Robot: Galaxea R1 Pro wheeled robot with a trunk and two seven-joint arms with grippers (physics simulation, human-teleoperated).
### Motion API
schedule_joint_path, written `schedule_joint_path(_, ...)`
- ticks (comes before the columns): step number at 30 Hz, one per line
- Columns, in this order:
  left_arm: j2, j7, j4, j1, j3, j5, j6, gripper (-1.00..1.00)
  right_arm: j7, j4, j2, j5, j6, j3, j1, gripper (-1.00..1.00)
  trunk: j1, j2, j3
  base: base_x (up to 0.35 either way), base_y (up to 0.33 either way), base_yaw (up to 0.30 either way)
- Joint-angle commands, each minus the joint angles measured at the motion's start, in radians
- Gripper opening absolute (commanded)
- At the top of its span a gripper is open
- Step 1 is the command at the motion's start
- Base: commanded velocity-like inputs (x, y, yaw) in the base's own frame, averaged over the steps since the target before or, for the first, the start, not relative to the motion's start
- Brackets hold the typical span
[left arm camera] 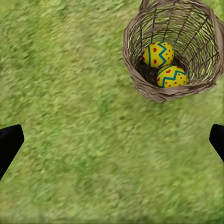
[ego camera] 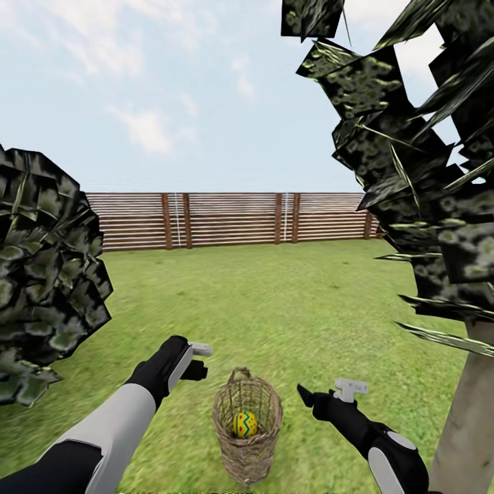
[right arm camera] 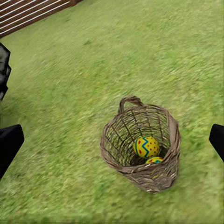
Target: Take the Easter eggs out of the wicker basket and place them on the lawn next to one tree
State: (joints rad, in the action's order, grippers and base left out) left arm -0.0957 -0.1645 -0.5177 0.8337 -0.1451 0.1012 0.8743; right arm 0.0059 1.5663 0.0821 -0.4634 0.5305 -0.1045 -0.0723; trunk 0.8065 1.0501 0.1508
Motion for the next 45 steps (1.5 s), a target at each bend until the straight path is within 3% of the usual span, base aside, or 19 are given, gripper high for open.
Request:
schedule_joint_path(1, 0.001, -0.009, -0.001, 0.001, -0.005, 0.011, 0.003, 1.00, 0.000, 0.000, 0.001, -0.001, 0.004, 0.000, -0.001, 1.00, -0.004, -0.006, 0.000, 0.000, 0.000, 0.077)
schedule_joint_path(9, 0.001, -0.009, -0.001, 0.001, -0.005, 0.010, 0.003, 1.00, -0.006, -0.004, 0.001, -0.001, 0.006, -0.002, -0.001, 1.00, -0.034, -0.062, -0.013, 0.000, 0.000, 0.077)
schedule_joint_path(21, 0.001, -0.009, -0.001, 0.001, -0.007, 0.009, 0.004, 1.00, -0.004, -0.007, 0.001, 0.000, 0.001, -0.001, -0.001, 1.00, -0.034, -0.062, 0.006, 0.007, 0.002, 0.076)
schedule_joint_path(32, 0.001, -0.008, -0.001, 0.001, -0.005, 0.011, 0.005, 1.00, 0.003, -0.006, 0.000, 0.000, -0.005, 0.000, -0.001, 1.00, -0.034, -0.062, 0.011, 0.232, 0.118, 0.020)
schedule_joint_path(45, 0.001, -0.007, -0.001, 0.001, -0.006, 0.010, 0.005, 1.00, 0.002, -0.005, 0.000, -0.002, -0.005, -0.004, -0.001, 1.00, -0.034, -0.062, 0.013, 0.267, 0.216, -0.183)
